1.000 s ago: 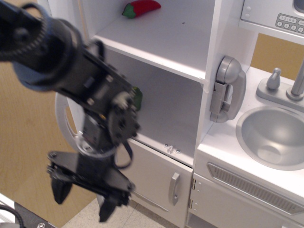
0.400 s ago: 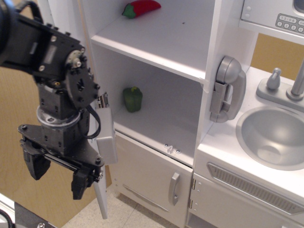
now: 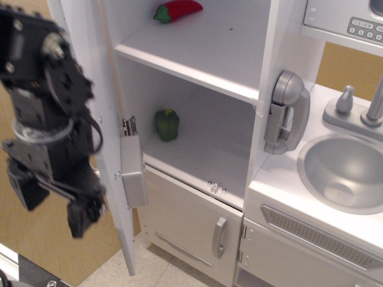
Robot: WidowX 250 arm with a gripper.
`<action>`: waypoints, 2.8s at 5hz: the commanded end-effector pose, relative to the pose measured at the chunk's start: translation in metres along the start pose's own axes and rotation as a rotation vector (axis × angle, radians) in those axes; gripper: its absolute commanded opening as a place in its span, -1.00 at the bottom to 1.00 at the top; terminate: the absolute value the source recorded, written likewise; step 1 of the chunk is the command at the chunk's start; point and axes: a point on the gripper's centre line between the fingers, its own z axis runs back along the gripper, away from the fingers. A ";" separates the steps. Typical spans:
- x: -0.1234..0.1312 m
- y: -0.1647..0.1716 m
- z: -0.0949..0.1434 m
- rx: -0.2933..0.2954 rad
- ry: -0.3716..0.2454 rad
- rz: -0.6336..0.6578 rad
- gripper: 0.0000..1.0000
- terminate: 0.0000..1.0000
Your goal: Close fridge
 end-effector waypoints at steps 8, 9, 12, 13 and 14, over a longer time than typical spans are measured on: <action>0.157 -0.006 0.030 -0.149 -0.108 0.202 1.00 -1.00; 0.174 -0.004 0.037 -0.180 -0.140 0.227 1.00 -1.00; 0.206 -0.001 0.047 -0.202 -0.165 0.304 1.00 -1.00; 0.211 -0.001 0.048 -0.199 -0.173 0.313 1.00 -1.00; 0.217 0.000 0.051 -0.210 -0.179 0.331 1.00 -1.00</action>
